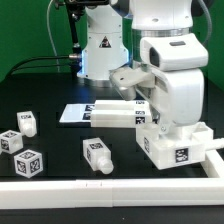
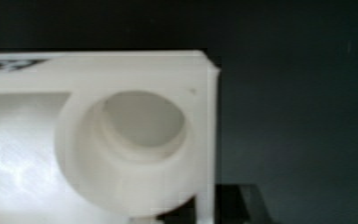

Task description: Assemble chair

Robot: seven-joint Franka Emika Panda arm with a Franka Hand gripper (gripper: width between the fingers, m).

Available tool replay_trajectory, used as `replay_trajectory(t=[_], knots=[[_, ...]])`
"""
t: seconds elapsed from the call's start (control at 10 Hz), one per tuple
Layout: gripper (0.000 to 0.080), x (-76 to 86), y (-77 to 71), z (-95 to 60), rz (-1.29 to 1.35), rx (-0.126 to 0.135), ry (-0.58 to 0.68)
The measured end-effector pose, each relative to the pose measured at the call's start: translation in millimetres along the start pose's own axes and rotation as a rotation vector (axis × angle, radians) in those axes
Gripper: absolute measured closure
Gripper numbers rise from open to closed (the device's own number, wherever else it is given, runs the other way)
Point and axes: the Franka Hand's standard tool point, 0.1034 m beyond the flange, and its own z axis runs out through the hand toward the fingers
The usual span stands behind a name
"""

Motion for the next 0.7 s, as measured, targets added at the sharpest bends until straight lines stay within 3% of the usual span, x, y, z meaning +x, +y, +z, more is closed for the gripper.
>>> replay_trajectory(t=[0.1, 0.5, 0.7], knots=[[0.077, -6.6, -6.9, 2.6, -0.098, 0.024, 0.003], [0.077, -15.1, -10.6, 6.3, -0.431, 0.045, -0.038], [0.077, -19.7, -12.5, 3.5, -0.714, 0.087, -0.095]])
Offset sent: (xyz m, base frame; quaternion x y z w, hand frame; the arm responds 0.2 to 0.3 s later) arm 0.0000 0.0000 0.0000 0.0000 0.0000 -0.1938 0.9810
